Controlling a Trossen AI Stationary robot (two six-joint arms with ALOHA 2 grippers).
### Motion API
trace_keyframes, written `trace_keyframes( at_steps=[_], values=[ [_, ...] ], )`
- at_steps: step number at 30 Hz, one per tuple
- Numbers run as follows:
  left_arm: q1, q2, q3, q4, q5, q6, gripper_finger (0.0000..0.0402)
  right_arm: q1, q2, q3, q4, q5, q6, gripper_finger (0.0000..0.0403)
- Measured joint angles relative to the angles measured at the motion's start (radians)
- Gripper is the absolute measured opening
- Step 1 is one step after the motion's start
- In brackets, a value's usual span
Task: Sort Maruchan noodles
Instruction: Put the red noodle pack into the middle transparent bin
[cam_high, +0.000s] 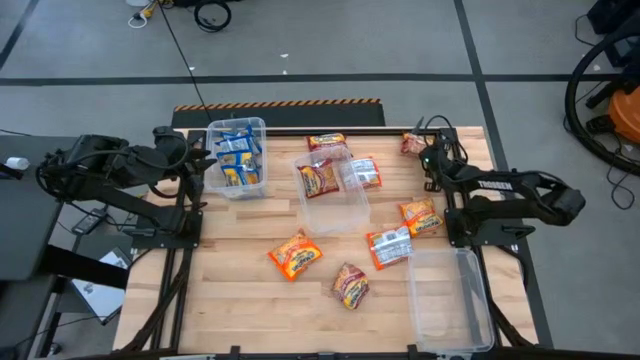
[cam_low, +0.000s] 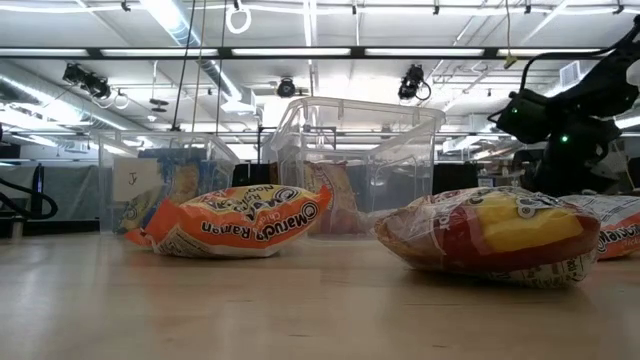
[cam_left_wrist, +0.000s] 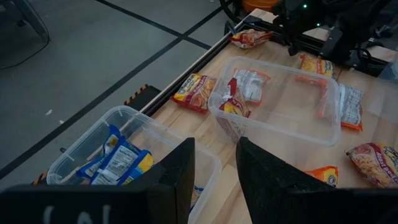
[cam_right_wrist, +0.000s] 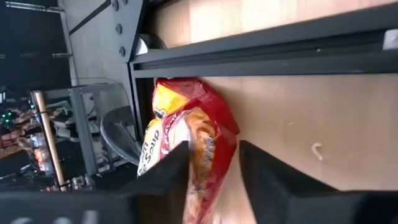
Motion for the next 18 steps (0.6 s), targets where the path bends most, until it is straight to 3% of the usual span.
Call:
trace_keyframes(
  at_steps=[5, 7, 12, 18],
  values=[
    [0.000, 0.000, 0.000, 0.000, 0.000, 0.000, 0.0123, 0.037, 0.003, 0.000, 0.017, 0.007, -0.042, 0.0035],
    [0.000, 0.000, 0.000, 0.000, 0.000, 0.000, 0.0123, 0.067, -0.012, 0.000, 0.015, 0.039, -0.090, 0.0011],
    [0.000, 0.000, 0.000, 0.000, 0.000, 0.000, 0.0123, 0.144, -0.076, 0.017, -0.010, 0.091, -0.319, 0.0007],
    [0.000, 0.000, 0.000, 0.000, 0.000, 0.000, 0.0123, 0.254, -0.175, 0.157, -0.034, 0.137, -0.854, 0.0005]
  ],
)
